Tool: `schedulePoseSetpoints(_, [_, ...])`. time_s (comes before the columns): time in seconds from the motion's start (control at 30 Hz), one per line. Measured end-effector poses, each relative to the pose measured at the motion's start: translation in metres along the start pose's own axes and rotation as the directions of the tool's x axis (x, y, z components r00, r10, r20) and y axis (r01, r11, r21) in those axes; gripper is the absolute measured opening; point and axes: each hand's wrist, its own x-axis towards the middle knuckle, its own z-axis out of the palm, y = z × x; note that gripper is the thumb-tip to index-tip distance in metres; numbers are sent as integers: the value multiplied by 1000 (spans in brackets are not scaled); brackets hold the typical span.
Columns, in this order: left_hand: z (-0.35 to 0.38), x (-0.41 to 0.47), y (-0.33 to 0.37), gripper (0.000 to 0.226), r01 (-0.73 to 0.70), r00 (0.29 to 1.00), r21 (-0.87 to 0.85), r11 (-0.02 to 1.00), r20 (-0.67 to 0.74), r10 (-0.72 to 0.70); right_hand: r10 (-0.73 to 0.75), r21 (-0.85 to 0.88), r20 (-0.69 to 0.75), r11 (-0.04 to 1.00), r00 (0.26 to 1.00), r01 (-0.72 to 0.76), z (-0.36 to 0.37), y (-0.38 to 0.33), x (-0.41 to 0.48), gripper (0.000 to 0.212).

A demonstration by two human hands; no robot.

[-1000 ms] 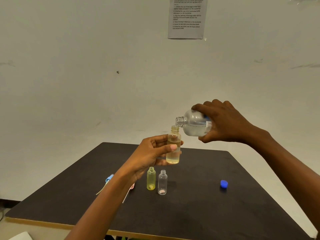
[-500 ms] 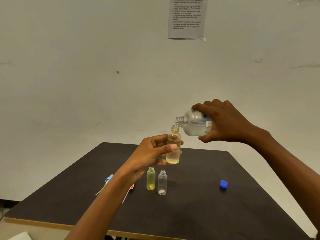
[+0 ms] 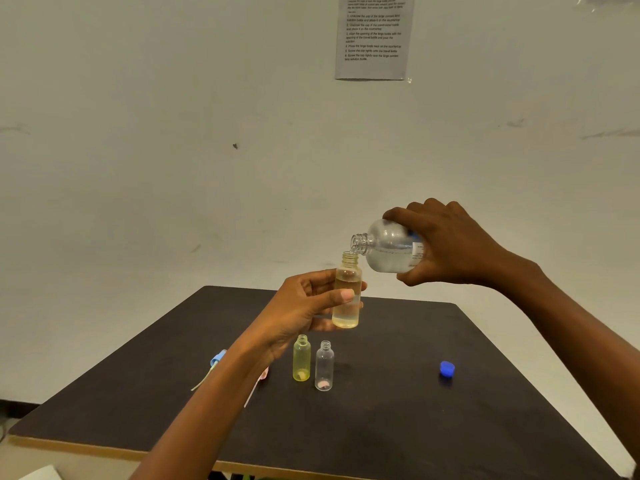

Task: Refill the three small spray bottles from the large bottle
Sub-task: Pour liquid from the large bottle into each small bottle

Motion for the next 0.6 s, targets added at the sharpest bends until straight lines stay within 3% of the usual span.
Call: schedulePoseSetpoints(0.6, [1,-1,0,31,-9,1000,-26,1000,17,9,6,12,6,1000,1000,-6,0,0,-1,76])
